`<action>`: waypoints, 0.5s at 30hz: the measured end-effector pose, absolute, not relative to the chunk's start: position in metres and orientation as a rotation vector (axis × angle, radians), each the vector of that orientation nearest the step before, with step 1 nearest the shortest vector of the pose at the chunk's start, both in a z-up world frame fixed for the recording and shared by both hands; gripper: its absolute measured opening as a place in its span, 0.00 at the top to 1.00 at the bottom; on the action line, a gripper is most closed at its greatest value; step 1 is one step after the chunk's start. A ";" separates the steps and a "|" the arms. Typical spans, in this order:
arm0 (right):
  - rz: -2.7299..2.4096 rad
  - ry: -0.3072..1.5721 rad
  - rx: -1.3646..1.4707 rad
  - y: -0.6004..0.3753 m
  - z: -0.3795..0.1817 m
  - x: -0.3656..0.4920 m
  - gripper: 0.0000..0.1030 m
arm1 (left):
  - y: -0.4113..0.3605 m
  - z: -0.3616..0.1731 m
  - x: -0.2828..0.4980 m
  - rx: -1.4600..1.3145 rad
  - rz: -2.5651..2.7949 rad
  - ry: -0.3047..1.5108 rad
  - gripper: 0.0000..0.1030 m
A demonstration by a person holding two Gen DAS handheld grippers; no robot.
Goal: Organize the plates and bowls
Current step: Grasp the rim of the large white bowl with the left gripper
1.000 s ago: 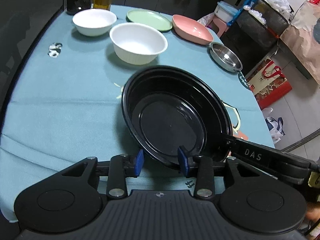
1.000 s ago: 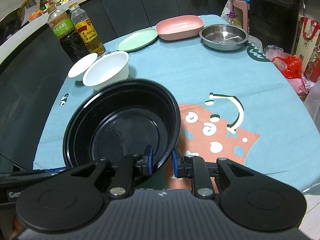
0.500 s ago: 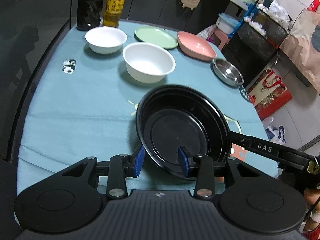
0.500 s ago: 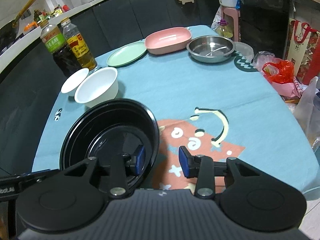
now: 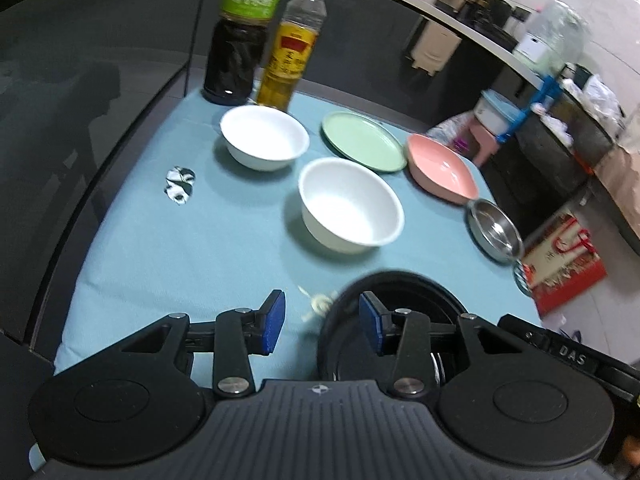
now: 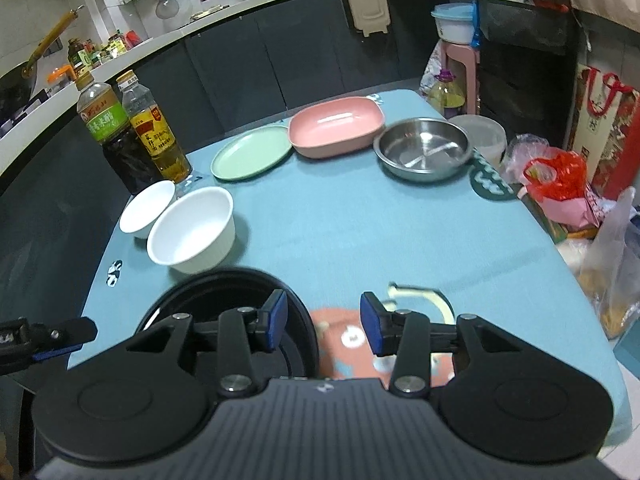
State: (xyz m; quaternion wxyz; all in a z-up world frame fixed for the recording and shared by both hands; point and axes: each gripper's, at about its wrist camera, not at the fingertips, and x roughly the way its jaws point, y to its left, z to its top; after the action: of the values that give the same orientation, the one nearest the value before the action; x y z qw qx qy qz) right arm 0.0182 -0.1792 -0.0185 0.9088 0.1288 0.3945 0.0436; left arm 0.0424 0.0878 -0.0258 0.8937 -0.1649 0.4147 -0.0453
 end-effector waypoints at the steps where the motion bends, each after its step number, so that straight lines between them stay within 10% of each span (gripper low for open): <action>1: 0.095 0.815 0.261 -0.177 -0.018 0.022 0.58 | 0.088 -0.027 0.046 -0.341 -0.088 0.858 0.62; 15: 0.181 0.880 0.217 -0.141 -0.021 0.092 0.58 | 0.080 -0.037 0.110 -0.345 -0.059 0.870 0.61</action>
State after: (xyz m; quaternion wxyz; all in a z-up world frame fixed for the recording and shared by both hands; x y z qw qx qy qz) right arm 0.0915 -0.1406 -0.0210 0.8950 0.1048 0.4246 0.0873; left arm 0.1096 0.0799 -0.0366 0.8920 -0.1665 0.4193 -0.0283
